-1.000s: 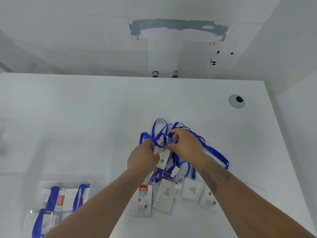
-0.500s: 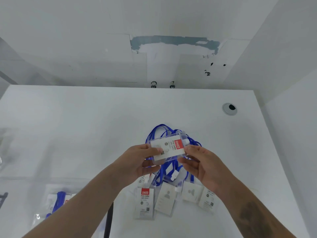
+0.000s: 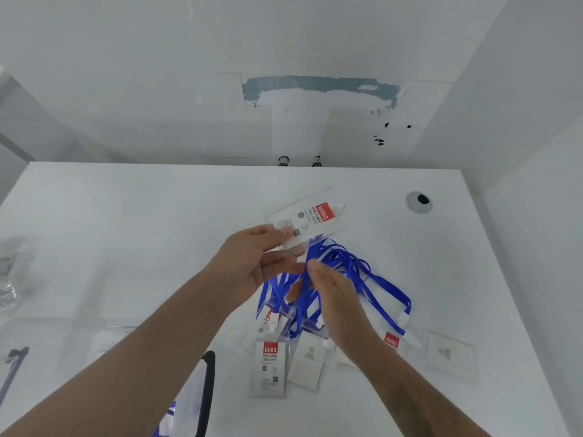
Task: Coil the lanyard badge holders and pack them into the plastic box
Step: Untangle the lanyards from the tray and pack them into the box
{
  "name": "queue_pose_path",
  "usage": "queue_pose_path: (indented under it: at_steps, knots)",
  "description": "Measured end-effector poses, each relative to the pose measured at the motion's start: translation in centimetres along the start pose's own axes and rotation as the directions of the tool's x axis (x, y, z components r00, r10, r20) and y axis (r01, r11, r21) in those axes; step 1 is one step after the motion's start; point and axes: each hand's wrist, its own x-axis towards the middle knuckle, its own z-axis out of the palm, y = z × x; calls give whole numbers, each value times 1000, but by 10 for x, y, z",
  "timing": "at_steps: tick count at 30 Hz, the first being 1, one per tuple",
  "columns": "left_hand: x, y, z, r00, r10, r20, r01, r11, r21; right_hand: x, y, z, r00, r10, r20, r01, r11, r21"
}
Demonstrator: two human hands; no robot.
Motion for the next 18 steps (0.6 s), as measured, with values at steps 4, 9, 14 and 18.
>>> queue_pose_path:
  at_steps: [4, 9, 14, 18]
  knots:
    - [4, 4, -5, 932, 349, -97, -205, 729, 653, -5, -13, -13, 962, -81, 262, 142, 964, -225]
    - [2, 10, -23, 957, 281, 64, -181, 412, 893, 16, -41, -59, 966, -128, 223, 218, 867, -447]
    - [-18, 28, -30, 971, -155, 182, -6, 745, 667, 36, -40, -75, 982, -91, 167, 119, 979, -167]
    - [-27, 21, -26, 964, -147, 222, 97, 970, 224, 27, -16, -54, 984, 81, 161, -71, 995, -69]
